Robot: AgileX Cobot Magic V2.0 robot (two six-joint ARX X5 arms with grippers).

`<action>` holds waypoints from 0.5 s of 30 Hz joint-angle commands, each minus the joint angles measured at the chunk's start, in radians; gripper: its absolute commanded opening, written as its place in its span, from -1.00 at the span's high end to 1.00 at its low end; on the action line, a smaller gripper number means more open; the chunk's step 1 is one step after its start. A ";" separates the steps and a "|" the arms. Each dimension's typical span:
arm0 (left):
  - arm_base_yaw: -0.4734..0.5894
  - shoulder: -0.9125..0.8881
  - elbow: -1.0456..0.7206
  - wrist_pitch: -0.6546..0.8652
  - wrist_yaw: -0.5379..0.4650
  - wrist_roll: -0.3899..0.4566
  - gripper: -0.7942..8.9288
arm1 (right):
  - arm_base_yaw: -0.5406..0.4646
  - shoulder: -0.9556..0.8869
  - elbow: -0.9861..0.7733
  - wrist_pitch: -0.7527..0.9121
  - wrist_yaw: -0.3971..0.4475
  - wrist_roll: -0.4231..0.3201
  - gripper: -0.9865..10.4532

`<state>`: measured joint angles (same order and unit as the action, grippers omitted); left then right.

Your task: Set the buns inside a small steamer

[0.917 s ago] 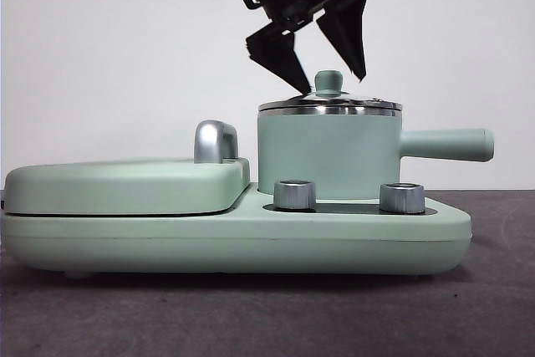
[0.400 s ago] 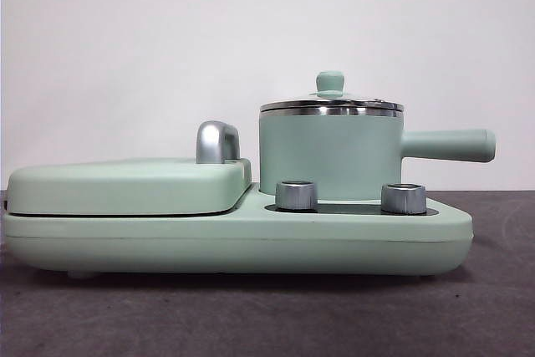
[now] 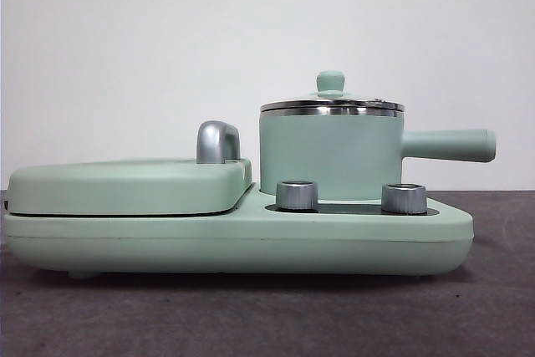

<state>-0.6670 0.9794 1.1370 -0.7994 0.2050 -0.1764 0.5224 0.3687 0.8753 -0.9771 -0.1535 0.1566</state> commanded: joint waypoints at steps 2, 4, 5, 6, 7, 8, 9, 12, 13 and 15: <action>-0.007 -0.085 -0.173 0.119 -0.048 -0.133 -0.23 | 0.005 0.002 0.006 0.028 0.004 -0.012 0.21; -0.008 -0.106 -0.202 0.110 -0.071 -0.131 -0.07 | 0.005 0.002 0.006 0.036 0.004 -0.012 0.21; -0.008 -0.108 -0.205 0.100 -0.078 -0.131 0.13 | 0.005 0.002 0.006 0.040 0.004 -0.012 0.21; -0.007 -0.108 -0.205 0.092 -0.078 -0.130 0.48 | 0.005 0.002 0.006 0.042 0.004 -0.013 0.25; -0.008 -0.108 -0.205 0.089 -0.078 -0.126 0.76 | 0.005 0.002 0.006 0.043 0.004 -0.013 0.44; -0.007 -0.107 -0.205 0.090 -0.078 -0.127 0.80 | 0.005 0.002 0.006 0.043 0.004 -0.015 0.68; -0.007 -0.107 -0.205 0.095 -0.078 -0.127 0.81 | 0.005 0.002 0.006 0.043 0.005 -0.020 0.81; -0.008 -0.107 -0.205 0.097 -0.078 -0.135 0.80 | 0.005 0.002 0.006 0.049 0.013 -0.018 0.79; -0.008 -0.107 -0.205 0.097 -0.078 -0.134 0.79 | 0.005 0.002 0.006 0.049 0.012 -0.018 0.79; -0.008 -0.107 -0.205 0.097 -0.078 -0.129 0.79 | 0.005 0.001 0.007 0.050 0.013 -0.019 0.79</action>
<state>-0.6670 0.8680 0.9154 -0.7105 0.1291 -0.3050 0.5224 0.3687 0.8753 -0.9394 -0.1425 0.1455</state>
